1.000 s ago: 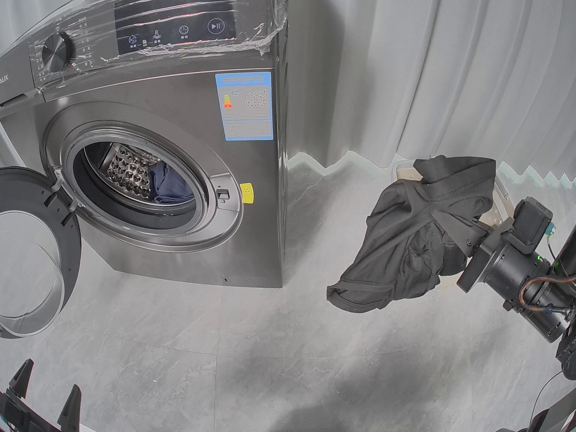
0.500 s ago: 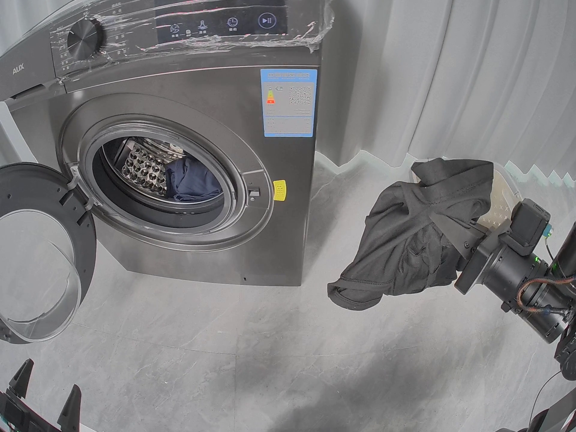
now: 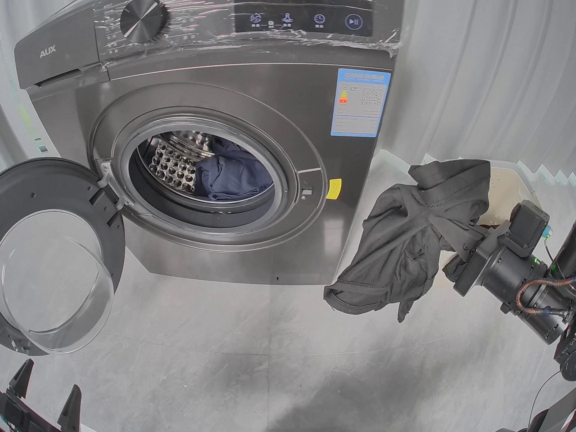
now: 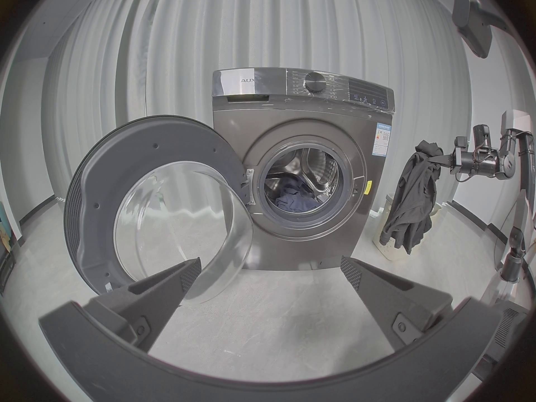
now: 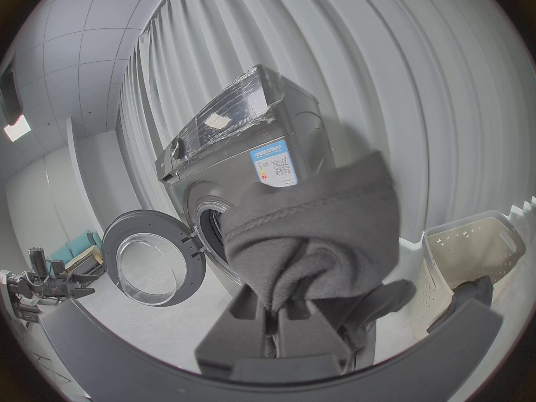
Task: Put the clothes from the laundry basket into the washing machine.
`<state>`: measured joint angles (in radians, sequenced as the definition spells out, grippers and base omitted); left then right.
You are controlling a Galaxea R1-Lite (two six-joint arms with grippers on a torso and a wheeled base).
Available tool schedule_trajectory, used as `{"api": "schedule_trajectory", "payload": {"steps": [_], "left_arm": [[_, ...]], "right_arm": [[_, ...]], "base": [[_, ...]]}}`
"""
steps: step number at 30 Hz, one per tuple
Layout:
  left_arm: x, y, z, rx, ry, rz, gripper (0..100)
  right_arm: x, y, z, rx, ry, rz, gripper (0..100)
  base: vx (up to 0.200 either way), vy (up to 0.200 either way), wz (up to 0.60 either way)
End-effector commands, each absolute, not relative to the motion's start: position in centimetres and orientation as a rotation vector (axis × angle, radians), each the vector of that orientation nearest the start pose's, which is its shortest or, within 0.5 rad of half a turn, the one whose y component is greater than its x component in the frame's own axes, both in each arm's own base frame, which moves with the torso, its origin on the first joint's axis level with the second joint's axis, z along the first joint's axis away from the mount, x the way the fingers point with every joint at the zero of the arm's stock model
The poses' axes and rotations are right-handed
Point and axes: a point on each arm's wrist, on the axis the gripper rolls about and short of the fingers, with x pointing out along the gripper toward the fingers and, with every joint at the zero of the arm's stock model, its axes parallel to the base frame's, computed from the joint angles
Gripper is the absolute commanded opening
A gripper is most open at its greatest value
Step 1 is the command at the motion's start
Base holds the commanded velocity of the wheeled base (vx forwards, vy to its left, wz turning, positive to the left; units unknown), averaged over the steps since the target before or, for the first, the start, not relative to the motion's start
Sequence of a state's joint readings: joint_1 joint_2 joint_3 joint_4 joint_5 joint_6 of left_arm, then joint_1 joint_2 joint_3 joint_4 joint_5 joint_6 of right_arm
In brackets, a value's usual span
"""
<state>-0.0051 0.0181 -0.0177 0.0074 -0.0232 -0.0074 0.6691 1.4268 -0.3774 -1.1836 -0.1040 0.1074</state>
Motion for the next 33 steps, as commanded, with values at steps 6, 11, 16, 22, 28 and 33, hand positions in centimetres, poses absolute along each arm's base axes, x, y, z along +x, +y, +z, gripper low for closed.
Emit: {"api": "schedule_trajectory", "payload": {"steps": [6,11,16,22,28,33], "left_arm": [[-2.3,0.0,7.6,-0.008,0.005,-0.028,100],[-2.3,0.0,7.6,-0.008,0.005,-0.028,100],[-2.3,0.0,7.6,-0.008,0.005,-0.028,100],[-2.3,0.0,7.6,-0.006,0.005,-0.028,100],[-2.3,0.0,7.6,-0.006,0.005,-0.028,100],[-2.3,0.0,7.6,-0.002,0.005,-0.025,100]], "right_arm": [[16.7,12.9,19.6,0.155,-0.095,0.570,0],[16.6,12.8,19.3,0.148,-0.081,0.571,0],[16.6,12.8,19.2,0.148,-0.076,0.571,0],[16.6,12.8,19.0,0.145,-0.070,0.571,0],[16.7,12.9,18.7,0.140,-0.057,0.570,0],[16.7,13.1,18.5,0.137,-0.048,0.577,0]], "base": [[0.000,0.167,0.00],[0.000,0.000,0.00],[0.000,0.000,0.00],[0.000,0.000,0.00],[0.000,0.167,0.00],[0.000,0.160,0.00]]}}
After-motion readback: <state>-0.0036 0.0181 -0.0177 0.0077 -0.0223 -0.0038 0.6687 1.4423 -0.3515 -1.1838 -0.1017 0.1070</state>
